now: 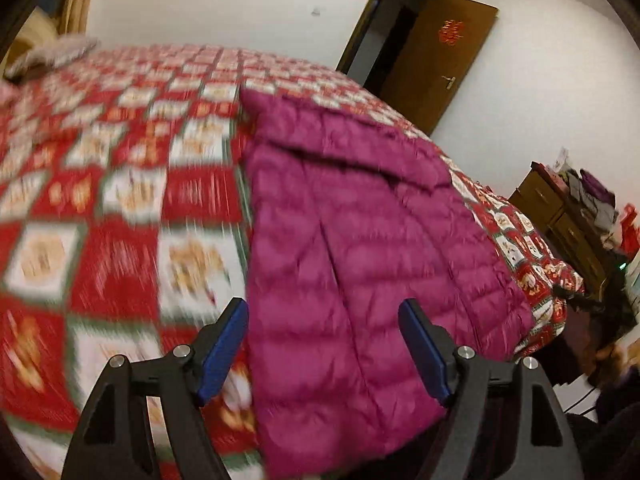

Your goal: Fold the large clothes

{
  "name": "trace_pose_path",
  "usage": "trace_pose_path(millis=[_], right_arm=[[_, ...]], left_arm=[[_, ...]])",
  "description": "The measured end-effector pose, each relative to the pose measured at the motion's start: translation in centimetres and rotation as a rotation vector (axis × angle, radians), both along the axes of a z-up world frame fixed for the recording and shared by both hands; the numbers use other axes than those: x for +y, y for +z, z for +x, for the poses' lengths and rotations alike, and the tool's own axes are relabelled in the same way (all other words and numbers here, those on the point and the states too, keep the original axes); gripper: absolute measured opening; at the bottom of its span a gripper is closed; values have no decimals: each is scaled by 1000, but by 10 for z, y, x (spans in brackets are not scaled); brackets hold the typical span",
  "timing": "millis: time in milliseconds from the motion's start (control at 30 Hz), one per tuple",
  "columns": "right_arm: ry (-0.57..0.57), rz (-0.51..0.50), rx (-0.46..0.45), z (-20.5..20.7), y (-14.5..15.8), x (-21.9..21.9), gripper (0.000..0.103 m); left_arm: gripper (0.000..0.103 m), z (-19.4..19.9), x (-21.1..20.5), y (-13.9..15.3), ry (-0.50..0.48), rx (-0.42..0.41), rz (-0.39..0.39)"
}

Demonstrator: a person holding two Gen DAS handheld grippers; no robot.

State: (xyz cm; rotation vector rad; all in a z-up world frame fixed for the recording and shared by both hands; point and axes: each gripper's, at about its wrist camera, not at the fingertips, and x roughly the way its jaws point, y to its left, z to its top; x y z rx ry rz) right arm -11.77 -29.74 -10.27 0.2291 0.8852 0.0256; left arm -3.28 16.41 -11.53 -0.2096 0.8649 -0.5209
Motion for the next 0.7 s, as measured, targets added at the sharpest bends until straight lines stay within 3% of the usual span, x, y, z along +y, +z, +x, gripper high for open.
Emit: trace_pose_path(millis=[133,233,367,467,567,633,667,700], right_arm=[[-22,38,40,8,-36,5,88],[-11,0,81,17,-54,12,88],[10,-27,138,26,-74,16,88],[17,17,167,21,-87,15,85],[42,20,153,16,-83,16,62],[72,70,156,13,-80,14,32],[82,90,153,11,-80,13,28],[85,93,150,11,-80,12,25]], left_arm=[[77,-7,4,-24,27,77,-48],[77,-10,3,-37,27,127,-75],[77,-15,1,-39,31,101,-78],[77,-17,4,-39,29,102,-105],[76,-20,6,-40,27,108,-128],[56,-22,5,-41,12,109,-133],[30,-22,3,-44,-8,129,-137],[18,-20,1,-47,-23,155,-142]])
